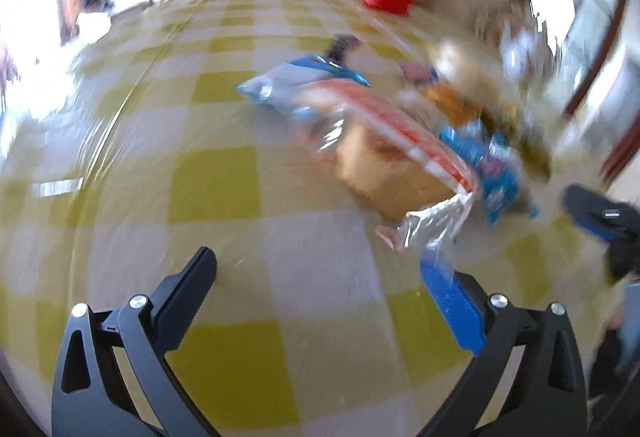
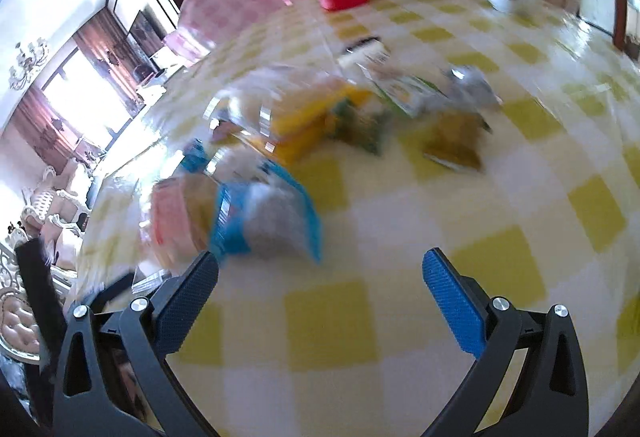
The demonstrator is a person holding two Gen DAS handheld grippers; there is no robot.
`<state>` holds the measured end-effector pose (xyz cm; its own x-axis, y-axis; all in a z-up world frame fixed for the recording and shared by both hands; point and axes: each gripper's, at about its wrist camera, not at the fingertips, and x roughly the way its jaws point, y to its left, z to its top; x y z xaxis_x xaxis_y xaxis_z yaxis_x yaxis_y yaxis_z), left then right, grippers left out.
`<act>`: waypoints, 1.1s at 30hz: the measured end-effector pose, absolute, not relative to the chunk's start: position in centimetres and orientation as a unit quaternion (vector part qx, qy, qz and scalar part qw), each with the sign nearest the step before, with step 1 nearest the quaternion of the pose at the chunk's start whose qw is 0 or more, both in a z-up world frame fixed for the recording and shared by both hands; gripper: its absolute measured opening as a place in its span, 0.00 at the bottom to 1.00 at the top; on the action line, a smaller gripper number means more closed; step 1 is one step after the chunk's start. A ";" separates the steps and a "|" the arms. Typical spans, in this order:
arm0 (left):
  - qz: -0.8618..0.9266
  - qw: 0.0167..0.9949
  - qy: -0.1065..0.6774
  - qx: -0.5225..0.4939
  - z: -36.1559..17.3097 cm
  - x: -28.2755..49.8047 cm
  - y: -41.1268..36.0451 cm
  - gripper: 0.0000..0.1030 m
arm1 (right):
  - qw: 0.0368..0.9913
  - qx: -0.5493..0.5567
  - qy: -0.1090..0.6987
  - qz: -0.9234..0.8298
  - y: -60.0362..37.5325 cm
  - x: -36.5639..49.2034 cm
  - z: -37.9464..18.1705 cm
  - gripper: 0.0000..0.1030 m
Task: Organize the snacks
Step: 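Grasp the blue-and-white snack bag with the right gripper while the left grasps the orange printed packet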
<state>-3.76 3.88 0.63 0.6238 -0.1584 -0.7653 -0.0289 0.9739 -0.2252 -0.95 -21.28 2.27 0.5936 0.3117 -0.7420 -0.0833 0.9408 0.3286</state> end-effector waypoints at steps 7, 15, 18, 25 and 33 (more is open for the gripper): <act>-0.046 0.887 0.387 -0.247 0.9 -5.7 8.5 0.99 | 0.884 0.058 0.453 0.098 -15.5 2.8 1.6 0.95; -0.074 0.887 0.381 -0.250 1.3 -5.2 7.6 0.99 | 0.891 -0.006 0.444 0.095 -15.2 0.7 0.7 0.62; -0.075 0.878 0.392 -0.263 1.4 -4.0 6.7 0.99 | 0.899 -0.007 0.427 0.100 -16.5 -1.4 1.0 0.60; -0.026 0.885 0.424 -0.191 1.2 0.0 2.3 0.99 | 0.902 0.057 0.411 0.115 -20.6 -3.7 0.8 0.57; 0.014 0.912 0.399 -0.097 1.4 -1.1 0.1 0.47 | 0.922 0.092 0.358 0.117 -21.9 -5.5 1.9 0.55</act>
<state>-1.12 0.09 1.43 0.6812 -0.0516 -0.7303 -0.1026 0.9809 -0.1650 -5.48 -21.90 1.90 0.7167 0.2811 -0.6382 -0.1487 0.9557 0.2539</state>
